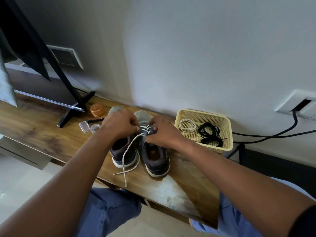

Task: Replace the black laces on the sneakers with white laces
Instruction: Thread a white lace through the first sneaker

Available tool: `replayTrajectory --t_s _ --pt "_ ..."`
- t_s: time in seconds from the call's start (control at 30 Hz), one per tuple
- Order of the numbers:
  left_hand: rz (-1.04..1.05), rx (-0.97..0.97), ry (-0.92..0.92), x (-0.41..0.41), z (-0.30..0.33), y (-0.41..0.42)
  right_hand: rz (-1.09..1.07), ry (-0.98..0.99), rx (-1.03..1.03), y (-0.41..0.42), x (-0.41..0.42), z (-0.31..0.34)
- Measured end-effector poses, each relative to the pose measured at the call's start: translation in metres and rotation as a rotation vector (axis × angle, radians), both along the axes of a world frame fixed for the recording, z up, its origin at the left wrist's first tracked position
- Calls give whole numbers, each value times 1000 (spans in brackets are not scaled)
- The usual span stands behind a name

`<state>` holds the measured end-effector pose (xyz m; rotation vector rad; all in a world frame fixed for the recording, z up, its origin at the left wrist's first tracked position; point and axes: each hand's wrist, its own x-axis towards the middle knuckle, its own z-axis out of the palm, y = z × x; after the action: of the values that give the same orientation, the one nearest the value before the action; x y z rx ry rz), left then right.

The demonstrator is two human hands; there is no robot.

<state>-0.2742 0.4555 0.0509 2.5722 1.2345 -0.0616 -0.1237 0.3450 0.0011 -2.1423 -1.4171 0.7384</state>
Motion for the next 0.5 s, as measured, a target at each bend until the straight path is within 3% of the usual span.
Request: replayTrajectory --t_s 0.2,0.37,0.5 --pt "0 111 290 23 -13 -4 66 -98 -8 -6 -5 3" --pt "-25 56 290 31 -18 -3 44 -153 4 -10 0 0" --pt "37 -212 142 27 -14 9 38 -163 25 -10 0 2"
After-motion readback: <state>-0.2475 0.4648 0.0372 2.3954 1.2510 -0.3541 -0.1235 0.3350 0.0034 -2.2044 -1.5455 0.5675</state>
